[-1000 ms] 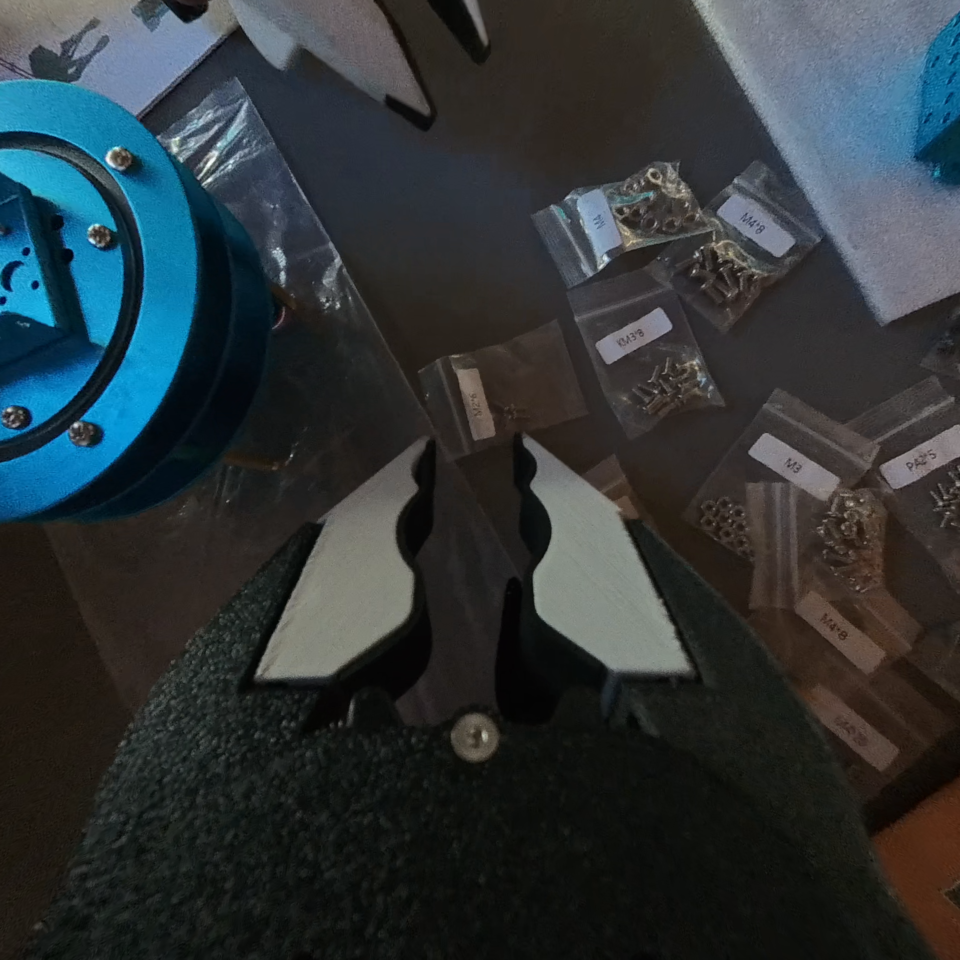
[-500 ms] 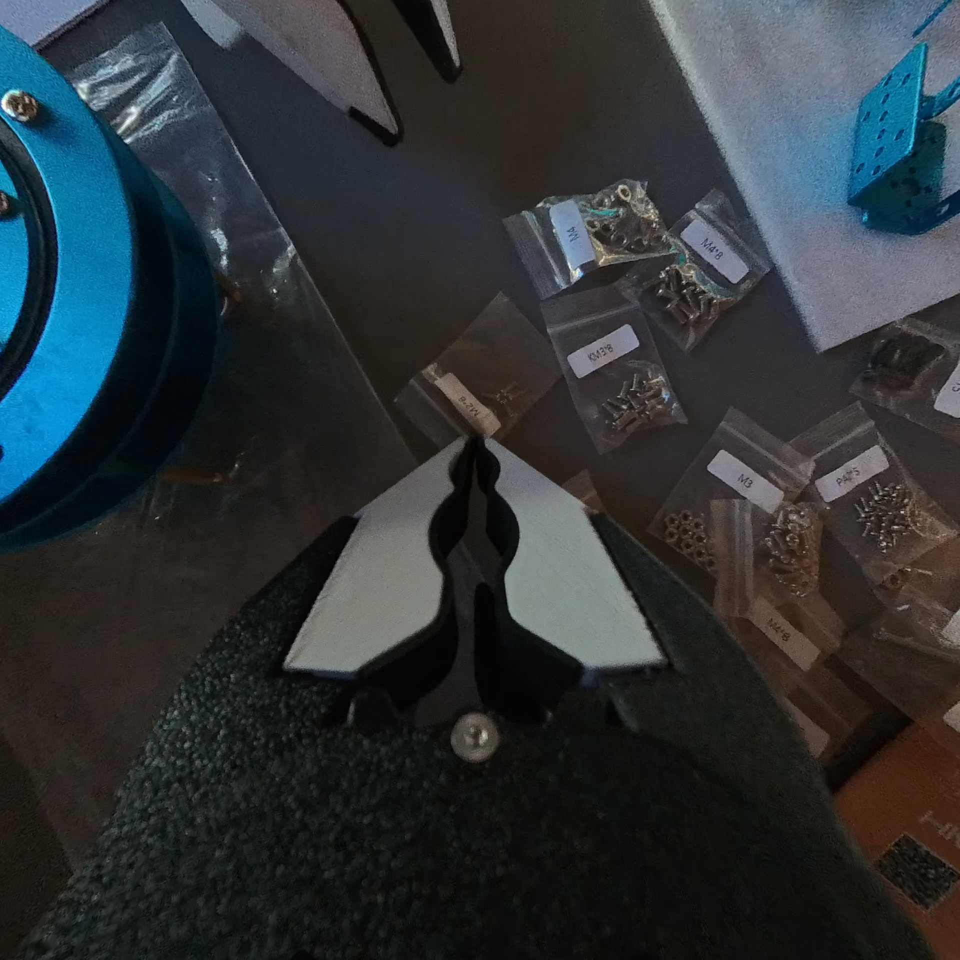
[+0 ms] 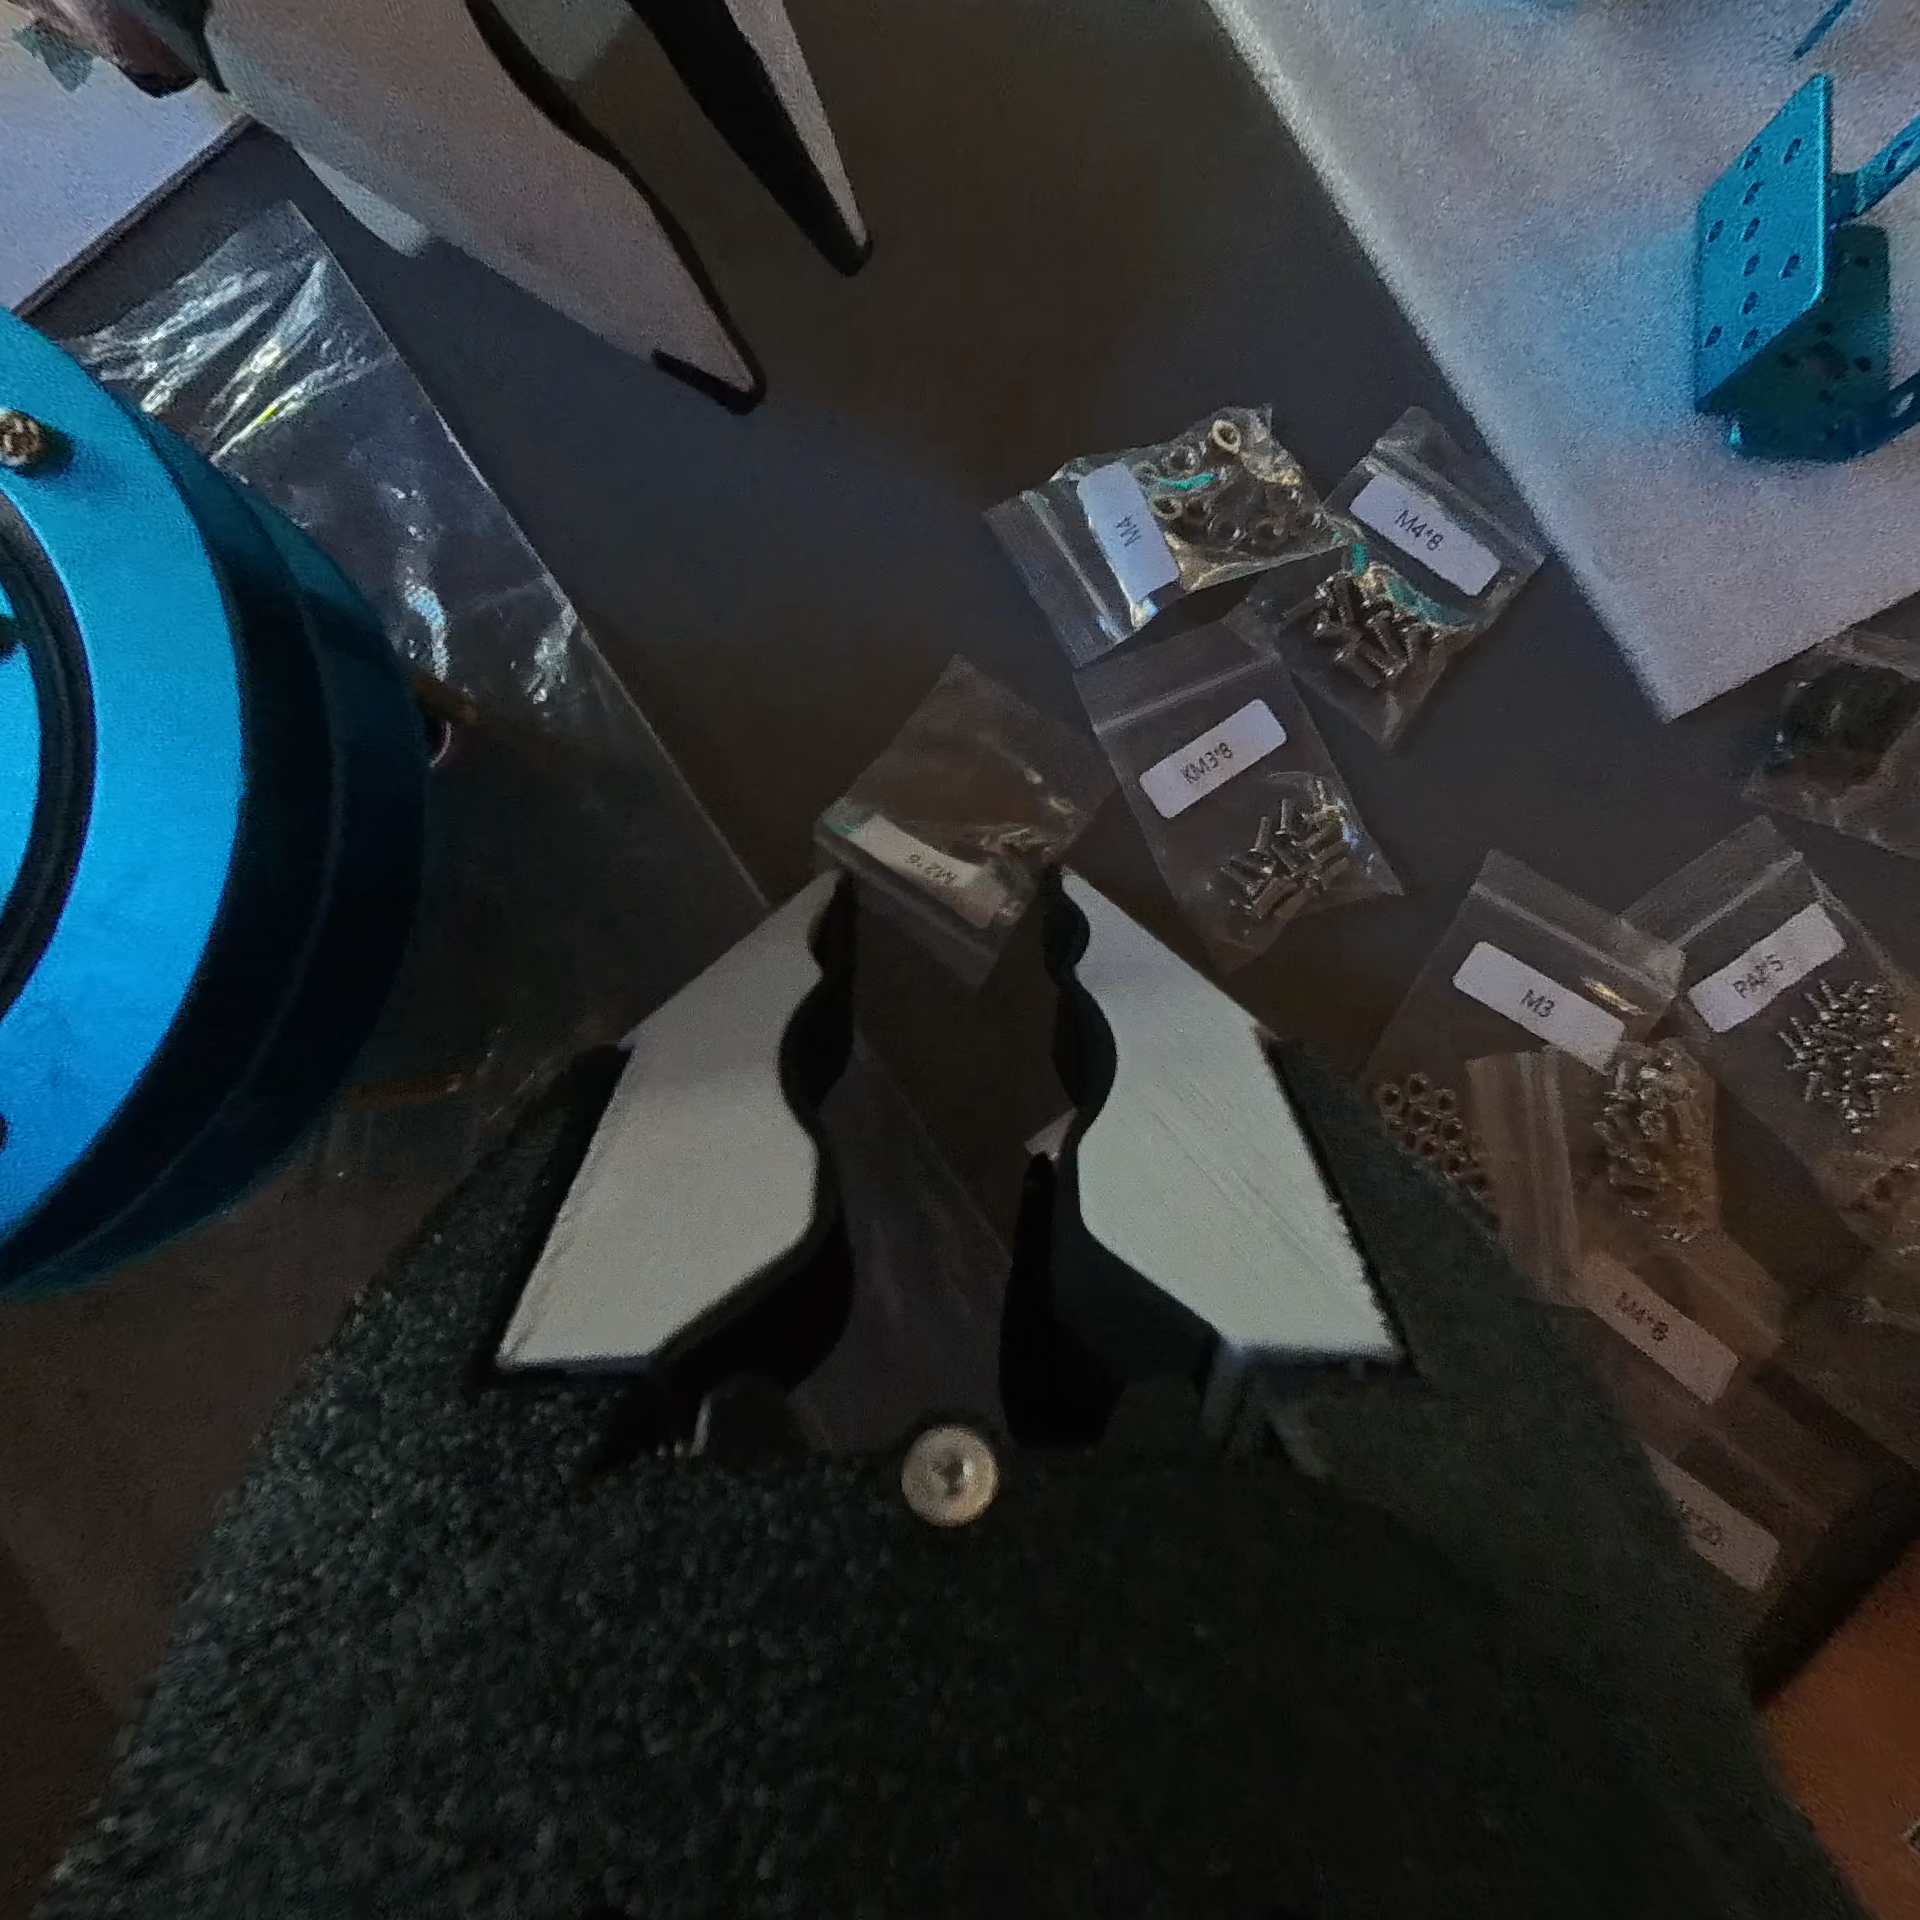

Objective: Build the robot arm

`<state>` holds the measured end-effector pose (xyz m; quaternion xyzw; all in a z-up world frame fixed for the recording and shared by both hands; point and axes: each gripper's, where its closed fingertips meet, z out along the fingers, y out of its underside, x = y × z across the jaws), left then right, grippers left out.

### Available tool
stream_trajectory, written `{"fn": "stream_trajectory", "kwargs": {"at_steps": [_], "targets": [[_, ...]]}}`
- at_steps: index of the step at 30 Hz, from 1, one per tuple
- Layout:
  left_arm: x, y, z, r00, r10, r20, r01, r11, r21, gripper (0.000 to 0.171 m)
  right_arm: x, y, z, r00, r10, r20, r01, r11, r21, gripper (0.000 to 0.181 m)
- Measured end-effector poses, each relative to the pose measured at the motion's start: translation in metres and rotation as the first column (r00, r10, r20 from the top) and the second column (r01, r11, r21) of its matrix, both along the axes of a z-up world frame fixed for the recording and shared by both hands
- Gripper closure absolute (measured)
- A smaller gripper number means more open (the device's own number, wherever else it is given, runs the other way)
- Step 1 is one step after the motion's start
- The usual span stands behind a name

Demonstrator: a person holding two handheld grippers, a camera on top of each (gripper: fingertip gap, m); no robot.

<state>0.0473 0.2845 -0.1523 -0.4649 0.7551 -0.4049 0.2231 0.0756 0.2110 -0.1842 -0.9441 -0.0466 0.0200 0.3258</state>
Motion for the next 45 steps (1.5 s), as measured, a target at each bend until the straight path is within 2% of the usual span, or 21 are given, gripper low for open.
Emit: {"fn": "stream_trajectory", "kwargs": {"at_steps": [1,3,6,8,10,13,17,19,22,25,28,31,33,35,37,40,43,45], "targets": [[0.0,0.0,0.0,1.0,0.001,0.0,-0.001,1.0,0.001,0.148,0.0,-0.002,0.0,1.0,0.008,-0.001,-0.008,1.0,-0.002,0.153],[0.0,0.001,0.001,1.0,0.002,0.004,-0.002,1.0,0.002,0.148,-0.001,-0.004,0.002,1.0,0.022,0.001,-0.022,1.0,0.001,0.181],[0.0,0.003,0.004,1.0,0.008,0.011,-0.008,1.0,0.001,0.148,0.021,-0.009,0.01,0.998,-0.025,0.058,0.025,1.0,0.01,0.181],[0.001,0.005,0.006,1.0,0.016,0.017,-0.016,1.0,-0.005,0.148,0.048,-0.01,0.03,0.989,-0.134,0.069,0.129,0.99,0.062,0.181],[0.001,0.006,0.009,1.0,0.021,0.02,-0.021,1.0,-0.018,0.148,0.089,-0.014,0.055,0.95,-0.306,0.068,0.298,0.949,0.103,0.181],[0.001,0.007,0.011,0.999,0.025,0.026,-0.024,0.999,-0.028,0.148,0.14,-0.025,0.057,0.86,-0.498,0.109,0.505,0.862,-0.047,0.181],[0.001,0.008,0.013,0.999,0.026,0.035,-0.026,0.999,-0.021,0.148,0.187,-0.02,0.04,0.765,-0.561,0.315,0.628,0.757,-0.178,0.181],[0.001,0.008,0.013,0.999,0.029,0.034,-0.028,0.999,-0.022,0.148,0.196,-0.015,0.029,0.742,-0.565,0.361,0.657,0.72,-0.223,0.181],[0.001,0.008,0.013,0.999,0.029,0.03,-0.028,0.999,-0.032,0.148,0.192,-0.005,0.007,0.761,-0.585,0.28,0.649,0.698,-0.304,0.173],[0.001,0.01,0.011,0.999,0.031,0.029,-0.03,0.999,-0.015,0.148,0.188,-0.008,0.007,0.771,-0.589,0.244,0.637,0.705,-0.312,0.154],[0.002,0.017,0.007,0.998,0.048,0.032,-0.049,0.999,0.023,0.148,0.178,-0.019,0.036,0.782,-0.584,0.217,0.622,0.754,-0.211,0.154],[0.002,0.017,0.009,0.998,0.049,0.028,-0.049,0.999,-0.002,0.148,0.167,-0.035,0.072,0.8,-0.56,0.214,0.581,0.813,-0.044,0.156],[0.001,0.016,0.011,0.998,0.047,0.034,-0.047,0.999,0.001,0.148,0.158,-0.053,0.085,0.817,-0.535,0.218,0.54,0.841,0.037,0.155],[0.001,0.017,0.011,0.998,0.049,0.035,-0.049,0.999,0.015,0.148,0.143,-0.065,0.091,0.846,-0.51,0.158,0.493,0.86,0.134,0.153],[0.0,0.018,0.013,0.998,0.056,0.043,-0.057,0.998,0.028,0.148,0.127,-0.073,0.091,0.879,-0.473,0.065,0.449,0.864,0.227,0.153],[-0.006,0.021,0.018,0.995,0.074,0.066,-0.076,0.996,0.039,0.148,0.122,-0.088,0.082,0.889,-0.45,0.086,0.403,0.857,0.321,0.147],[-0.008,0.027,0.021,0.992,0.096,0.085,-0.099,0.995,0.029,0.148,0.118,-0.091,0.06,0.881,-0.451,0.145,0.401,0.873,0.277,0.146],[-0.005,0.029,0.023,0.99,0.112,0.087,-0.113,0.994,0.011,0.148,0.107,-0.082,0.053,0.9,-0.431,0.063,0.405,0.881,0.245,0.144]]}}
